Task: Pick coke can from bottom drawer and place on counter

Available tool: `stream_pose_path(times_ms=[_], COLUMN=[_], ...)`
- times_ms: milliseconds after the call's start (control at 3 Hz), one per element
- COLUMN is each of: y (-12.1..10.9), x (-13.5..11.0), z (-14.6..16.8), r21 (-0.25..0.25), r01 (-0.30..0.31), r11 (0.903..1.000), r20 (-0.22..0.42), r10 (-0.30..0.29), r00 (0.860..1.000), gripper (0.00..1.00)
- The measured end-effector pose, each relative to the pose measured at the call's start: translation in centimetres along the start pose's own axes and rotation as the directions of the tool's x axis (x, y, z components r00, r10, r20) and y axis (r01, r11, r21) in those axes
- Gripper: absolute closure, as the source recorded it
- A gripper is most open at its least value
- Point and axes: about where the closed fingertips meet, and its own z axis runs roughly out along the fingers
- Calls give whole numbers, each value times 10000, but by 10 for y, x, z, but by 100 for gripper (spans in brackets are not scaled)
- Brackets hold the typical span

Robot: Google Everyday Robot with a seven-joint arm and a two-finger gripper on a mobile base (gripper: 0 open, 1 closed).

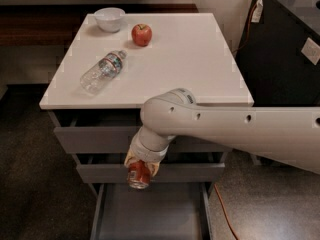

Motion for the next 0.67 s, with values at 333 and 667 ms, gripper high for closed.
stream_pose_path(times_ms=[333,667], y=[-7,-19], x=[14,16], z=[-19,-36], r21=[-70,-281], r01=[773,1360], r11=[9970,9903], r20=[-165,-220], r10=[-774,-1367], r00=[9969,9904], gripper=[100,100])
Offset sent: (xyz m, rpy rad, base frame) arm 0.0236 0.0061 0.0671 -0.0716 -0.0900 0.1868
